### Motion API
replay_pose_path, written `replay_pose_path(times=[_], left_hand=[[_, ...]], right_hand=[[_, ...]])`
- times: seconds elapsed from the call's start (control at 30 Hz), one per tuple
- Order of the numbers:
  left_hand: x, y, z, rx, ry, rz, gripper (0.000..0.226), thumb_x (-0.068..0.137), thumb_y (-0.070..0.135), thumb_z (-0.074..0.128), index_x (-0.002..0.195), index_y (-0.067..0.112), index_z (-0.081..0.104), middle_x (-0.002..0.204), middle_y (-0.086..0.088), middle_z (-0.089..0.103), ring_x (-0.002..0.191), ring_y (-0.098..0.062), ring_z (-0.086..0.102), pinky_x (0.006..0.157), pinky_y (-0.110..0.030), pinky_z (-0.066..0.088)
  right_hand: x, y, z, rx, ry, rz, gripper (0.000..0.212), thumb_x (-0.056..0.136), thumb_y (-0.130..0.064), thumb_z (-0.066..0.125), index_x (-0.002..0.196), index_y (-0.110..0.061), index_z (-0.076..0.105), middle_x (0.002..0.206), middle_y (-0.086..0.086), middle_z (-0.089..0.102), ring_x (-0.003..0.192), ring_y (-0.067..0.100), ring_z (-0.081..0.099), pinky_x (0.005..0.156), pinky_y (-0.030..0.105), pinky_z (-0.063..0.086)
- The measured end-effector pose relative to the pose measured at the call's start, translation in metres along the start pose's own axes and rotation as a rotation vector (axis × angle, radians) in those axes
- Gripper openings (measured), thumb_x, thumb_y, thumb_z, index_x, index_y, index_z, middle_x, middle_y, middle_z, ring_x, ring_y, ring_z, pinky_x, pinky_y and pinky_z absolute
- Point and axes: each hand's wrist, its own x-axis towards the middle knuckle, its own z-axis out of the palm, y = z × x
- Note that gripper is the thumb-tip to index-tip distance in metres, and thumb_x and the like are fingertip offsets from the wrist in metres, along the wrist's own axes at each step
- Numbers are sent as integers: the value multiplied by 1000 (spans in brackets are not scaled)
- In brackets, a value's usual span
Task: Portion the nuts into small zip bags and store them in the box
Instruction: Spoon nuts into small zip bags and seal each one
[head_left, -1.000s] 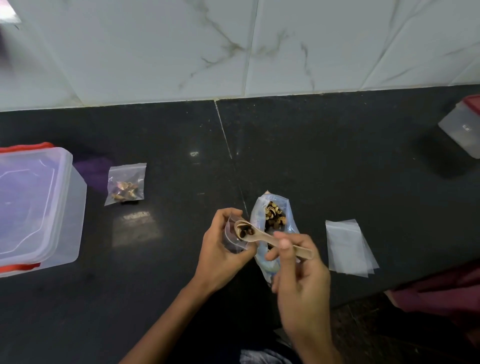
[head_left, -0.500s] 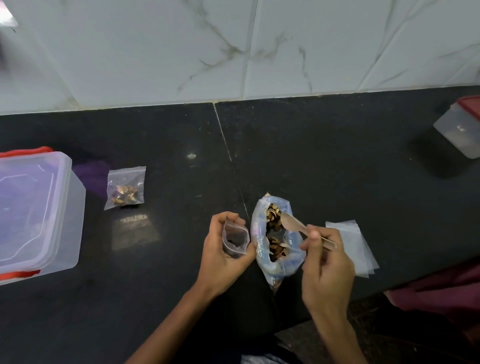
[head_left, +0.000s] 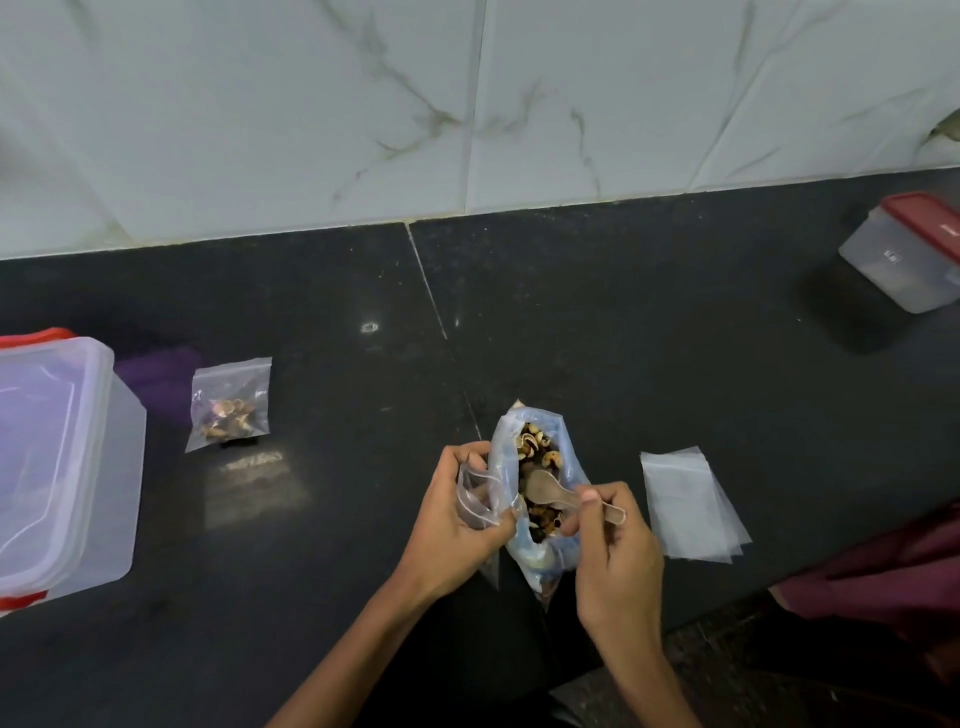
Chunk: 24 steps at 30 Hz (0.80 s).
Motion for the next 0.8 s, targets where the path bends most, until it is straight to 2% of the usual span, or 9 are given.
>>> replay_pose_path(times=[0.1,0.17,0.27,0.37,0.5,0.6,0.7,0.8], left_hand=[[0,1,1,7,-4,-26,44,77,4,71,106,9,39,120,11,52,112,-12,59,85,-32,56],[0,0,0,0,-23,-47,43,79,-6,69,108,6,38,123,6,52,110,-8,60,83,-27,55],[1,1,-2,-12,-45,-81,42,78,4,68,106,11,39,120,-2,57,106,-15,64,82,-32,56],[1,4,-3,-8,-49,-95,40,77,7,67,103,15,38,117,-13,58,102,-19,66,80,-35,57],[-2,7,-2,-25,-16,-79,41,76,13,71,102,14,40,117,-5,62,105,-16,66,79,-34,58],[-4,8,-1,-34,13,-77,40,80,-3,70,102,11,40,118,-1,62,104,-12,66,77,-28,56],[-6,13,0,-72,43,-78,42,78,-9,70,101,10,41,119,0,62,103,-16,67,76,-30,57],[-10,20,0,-50,71,-80,44,74,-4,76,101,11,44,110,19,63,96,-4,67,71,-24,56]], right_hand=[[5,-5,0,213,-36,279,23,98,-23,44,84,-14,60,69,1,65,51,4,56,51,20,43],[10,-10,-1,374,-41,488,21,99,-19,43,91,-13,62,71,5,67,42,3,51,43,17,39],[14,-14,-5,542,-39,723,19,99,-18,43,94,-14,61,68,1,69,35,6,44,31,15,29],[14,-15,-9,686,-59,866,18,99,-19,45,97,-12,61,71,1,71,34,5,41,28,14,24],[10,-16,-12,821,-60,958,16,96,-19,49,96,-9,62,74,1,71,36,4,40,27,14,21],[6,-17,-14,831,-49,966,14,95,-19,52,97,-12,64,78,2,69,36,3,40,27,14,22],[2,-18,-17,878,-31,976,15,95,-18,50,95,-11,63,77,2,64,35,3,38,28,12,20],[-1,-15,-19,900,-11,961,19,99,-23,45,103,-13,61,76,1,64,36,3,38,27,13,21]])
